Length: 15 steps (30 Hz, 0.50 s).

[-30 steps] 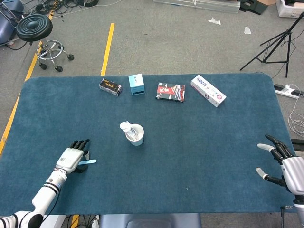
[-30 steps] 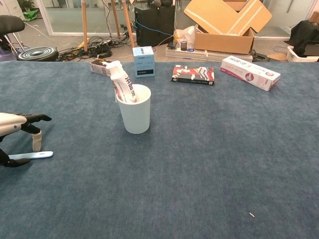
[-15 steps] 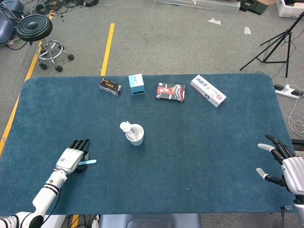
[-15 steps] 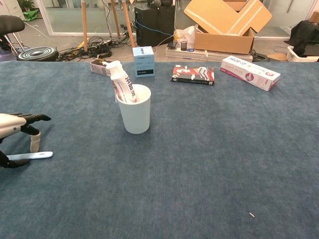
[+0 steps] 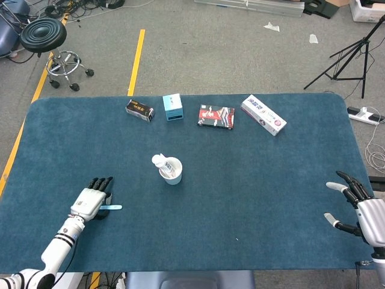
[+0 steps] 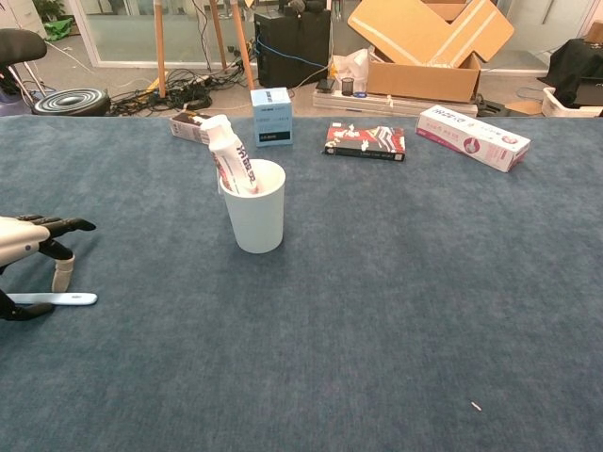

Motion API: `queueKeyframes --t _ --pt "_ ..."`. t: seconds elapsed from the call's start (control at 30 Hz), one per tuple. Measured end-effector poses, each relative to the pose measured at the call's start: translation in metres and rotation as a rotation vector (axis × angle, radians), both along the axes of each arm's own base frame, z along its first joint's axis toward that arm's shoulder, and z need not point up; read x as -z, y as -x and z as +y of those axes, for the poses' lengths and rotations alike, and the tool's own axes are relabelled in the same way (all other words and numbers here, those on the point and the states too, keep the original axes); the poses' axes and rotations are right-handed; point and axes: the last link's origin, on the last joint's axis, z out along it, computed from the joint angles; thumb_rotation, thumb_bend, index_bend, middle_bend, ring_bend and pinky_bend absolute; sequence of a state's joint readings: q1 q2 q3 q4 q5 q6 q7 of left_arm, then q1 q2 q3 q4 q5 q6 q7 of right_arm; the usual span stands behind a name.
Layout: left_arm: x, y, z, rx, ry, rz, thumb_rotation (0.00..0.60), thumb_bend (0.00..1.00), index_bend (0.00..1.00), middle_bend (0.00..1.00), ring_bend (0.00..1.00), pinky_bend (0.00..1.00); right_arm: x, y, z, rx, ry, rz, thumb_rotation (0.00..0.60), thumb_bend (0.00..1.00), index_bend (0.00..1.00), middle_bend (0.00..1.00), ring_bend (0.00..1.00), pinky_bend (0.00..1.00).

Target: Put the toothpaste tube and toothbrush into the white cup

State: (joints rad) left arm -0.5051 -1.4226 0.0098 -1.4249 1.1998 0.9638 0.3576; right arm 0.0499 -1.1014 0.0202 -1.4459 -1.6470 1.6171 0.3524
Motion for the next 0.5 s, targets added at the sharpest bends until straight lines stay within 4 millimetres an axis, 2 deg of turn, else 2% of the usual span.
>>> queueKeyframes --t 0.5 --pt "0.002 0.0009 0.0002 0.031 -0.026 0.019 0.6 0.3 0.56 0.0 0.0 0.0 -0.0002 0.0 0.0003 -0.001 0.001 -0.001 0.6 0.12 0.3 0.14 0.16 0.5"
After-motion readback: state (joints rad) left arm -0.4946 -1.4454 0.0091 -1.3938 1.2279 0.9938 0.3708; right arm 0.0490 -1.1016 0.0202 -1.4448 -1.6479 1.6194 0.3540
